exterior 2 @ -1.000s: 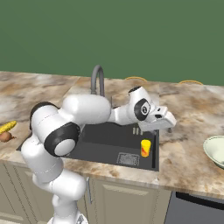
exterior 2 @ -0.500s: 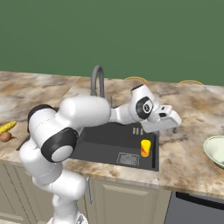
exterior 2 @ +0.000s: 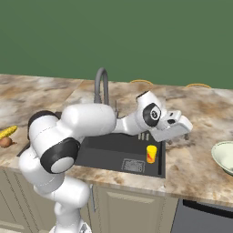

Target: Remove the onion and corn from the sink. Then move the bowl and cup from the counter to the sink for washing.

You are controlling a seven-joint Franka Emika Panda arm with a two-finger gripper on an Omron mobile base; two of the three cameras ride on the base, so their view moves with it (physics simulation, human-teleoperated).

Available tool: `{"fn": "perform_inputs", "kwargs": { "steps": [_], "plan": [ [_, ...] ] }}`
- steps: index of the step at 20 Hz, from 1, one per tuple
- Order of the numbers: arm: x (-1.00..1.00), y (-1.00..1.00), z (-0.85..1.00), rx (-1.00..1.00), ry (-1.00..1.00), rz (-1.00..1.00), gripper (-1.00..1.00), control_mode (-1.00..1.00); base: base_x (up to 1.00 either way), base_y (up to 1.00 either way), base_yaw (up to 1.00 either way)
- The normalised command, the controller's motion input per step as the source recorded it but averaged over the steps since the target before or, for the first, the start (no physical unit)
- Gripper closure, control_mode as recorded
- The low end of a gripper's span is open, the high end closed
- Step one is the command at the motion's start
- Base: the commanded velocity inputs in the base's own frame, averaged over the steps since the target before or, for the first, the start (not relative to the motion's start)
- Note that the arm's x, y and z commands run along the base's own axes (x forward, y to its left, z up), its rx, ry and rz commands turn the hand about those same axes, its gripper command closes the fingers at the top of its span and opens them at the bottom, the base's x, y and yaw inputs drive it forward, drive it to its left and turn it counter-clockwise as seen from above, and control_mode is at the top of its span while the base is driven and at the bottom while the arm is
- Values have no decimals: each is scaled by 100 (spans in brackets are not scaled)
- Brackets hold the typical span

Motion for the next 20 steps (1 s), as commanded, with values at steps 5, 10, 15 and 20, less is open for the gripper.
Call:
{"fn": "perform_inputs", "kwargs": {
  "steps": [5,10,15,20],
  "plan": [
    [-8,-16,0,-7,0,0,-100,-100,0,0,0],
    [-10,-16,8,-1,13,0,-100,-100,0,0,0],
    [-11,-15,11,0,22,0,-100,-100,0,0,0],
    [-4,-19,7,0,21,0,-100,-100,0,0,0]
  ]
}}
